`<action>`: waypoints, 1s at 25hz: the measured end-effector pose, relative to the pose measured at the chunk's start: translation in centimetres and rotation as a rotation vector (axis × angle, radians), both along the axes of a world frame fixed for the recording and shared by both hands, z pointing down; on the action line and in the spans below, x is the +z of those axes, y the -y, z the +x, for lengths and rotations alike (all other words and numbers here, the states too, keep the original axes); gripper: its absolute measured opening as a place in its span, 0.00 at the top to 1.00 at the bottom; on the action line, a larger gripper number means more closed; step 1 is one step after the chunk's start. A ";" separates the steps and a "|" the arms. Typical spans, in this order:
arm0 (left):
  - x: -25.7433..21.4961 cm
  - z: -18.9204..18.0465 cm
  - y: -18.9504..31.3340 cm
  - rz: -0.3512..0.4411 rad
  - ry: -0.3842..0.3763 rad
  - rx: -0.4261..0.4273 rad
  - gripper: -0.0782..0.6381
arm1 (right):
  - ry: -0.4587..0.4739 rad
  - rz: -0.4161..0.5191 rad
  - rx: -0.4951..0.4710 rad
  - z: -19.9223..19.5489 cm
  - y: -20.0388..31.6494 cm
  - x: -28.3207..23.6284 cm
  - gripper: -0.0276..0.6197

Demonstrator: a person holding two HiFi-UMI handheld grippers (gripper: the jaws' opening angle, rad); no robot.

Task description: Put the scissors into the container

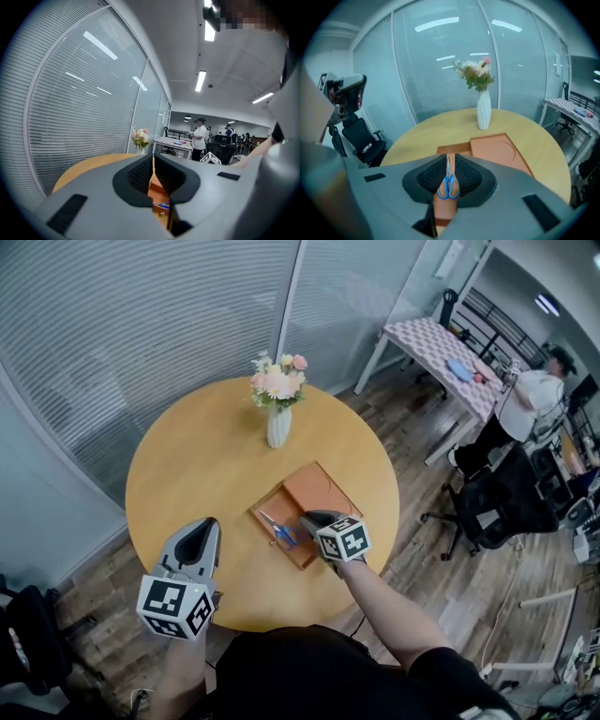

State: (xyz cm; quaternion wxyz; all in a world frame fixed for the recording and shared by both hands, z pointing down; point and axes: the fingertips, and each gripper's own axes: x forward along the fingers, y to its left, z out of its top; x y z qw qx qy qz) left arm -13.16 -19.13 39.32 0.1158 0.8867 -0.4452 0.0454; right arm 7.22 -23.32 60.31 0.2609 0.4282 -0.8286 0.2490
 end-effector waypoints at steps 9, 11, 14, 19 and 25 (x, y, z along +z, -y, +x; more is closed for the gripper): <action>-4.1 4.6 0.5 0.047 0.013 0.034 0.86 | 0.174 0.390 -0.022 3.6 0.4 -16.7 0.89; -5.3 5.6 0.6 0.060 0.008 0.043 0.86 | 0.193 0.456 -0.022 4.5 -0.2 -19.6 0.89; -6.9 6.7 0.5 0.088 0.006 0.038 0.86 | 0.248 0.544 -0.009 5.6 -1.5 -23.5 0.90; -9.0 8.4 0.0 0.143 0.022 0.029 0.86 | 0.296 0.678 -0.033 6.5 -4.3 -28.1 0.90; -9.0 9.2 -0.4 0.158 0.039 0.010 0.86 | 0.323 0.777 -0.029 6.9 -6.9 -30.1 0.90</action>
